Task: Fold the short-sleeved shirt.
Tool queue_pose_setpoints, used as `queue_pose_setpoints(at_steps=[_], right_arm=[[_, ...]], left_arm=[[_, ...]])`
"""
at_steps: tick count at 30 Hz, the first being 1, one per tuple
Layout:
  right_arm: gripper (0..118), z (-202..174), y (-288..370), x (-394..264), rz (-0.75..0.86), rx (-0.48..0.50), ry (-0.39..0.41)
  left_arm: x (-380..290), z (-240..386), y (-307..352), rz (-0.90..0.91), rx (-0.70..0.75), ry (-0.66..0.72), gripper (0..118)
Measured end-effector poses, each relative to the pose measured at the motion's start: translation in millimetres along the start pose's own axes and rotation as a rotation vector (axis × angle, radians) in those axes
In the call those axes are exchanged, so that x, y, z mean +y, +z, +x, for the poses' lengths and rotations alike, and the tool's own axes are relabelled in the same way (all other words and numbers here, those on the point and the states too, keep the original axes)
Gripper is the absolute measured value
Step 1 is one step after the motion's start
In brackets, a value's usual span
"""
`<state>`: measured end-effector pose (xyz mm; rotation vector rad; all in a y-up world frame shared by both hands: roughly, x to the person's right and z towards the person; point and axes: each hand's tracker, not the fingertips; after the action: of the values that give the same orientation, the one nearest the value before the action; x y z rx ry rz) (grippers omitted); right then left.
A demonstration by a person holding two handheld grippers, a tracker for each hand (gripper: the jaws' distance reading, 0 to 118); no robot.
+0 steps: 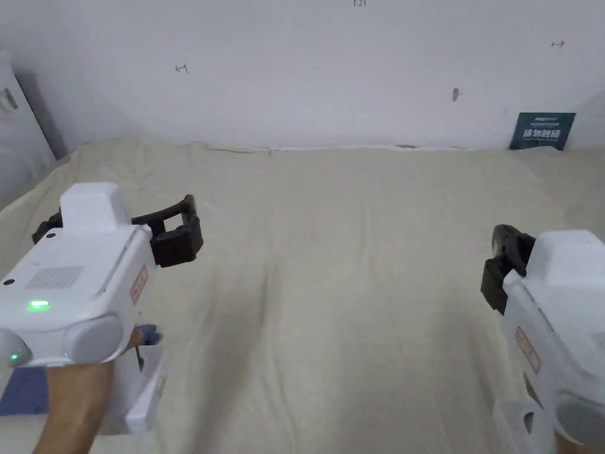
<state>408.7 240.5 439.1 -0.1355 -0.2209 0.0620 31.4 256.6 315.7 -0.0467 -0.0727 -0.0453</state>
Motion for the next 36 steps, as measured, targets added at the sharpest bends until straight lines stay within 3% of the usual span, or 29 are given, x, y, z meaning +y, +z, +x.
queue_pose_setpoints(at_steps=[7, 10, 12, 13, 14, 36], right_arm=[[1, 25, 21, 10, 0.073, -0.072, 0.034], [1, 30, 26, 10, 0.085, -0.094, 0.044], [1, 32, 28, 9, 0.084, -0.098, 0.046], [1, 33, 28, 8, 0.082, -0.100, 0.039], [1, 33, 29, 7, 0.084, -0.101, 0.035], [1, 23, 28, 7, 0.071, -0.098, 0.038]], left_arm=[[-19, 65, 25, 0.095, -0.038, 0.024, 112], [-27, 76, 26, 0.117, -0.066, 0.014, 94], [-31, 80, 27, 0.118, -0.091, 0.015, 66], [-33, 82, 26, 0.121, -0.108, 0.018, 41], [-33, 84, 25, 0.109, -0.113, 0.013, 2], [-35, 77, 24, 0.056, -0.126, -0.010, 0]])
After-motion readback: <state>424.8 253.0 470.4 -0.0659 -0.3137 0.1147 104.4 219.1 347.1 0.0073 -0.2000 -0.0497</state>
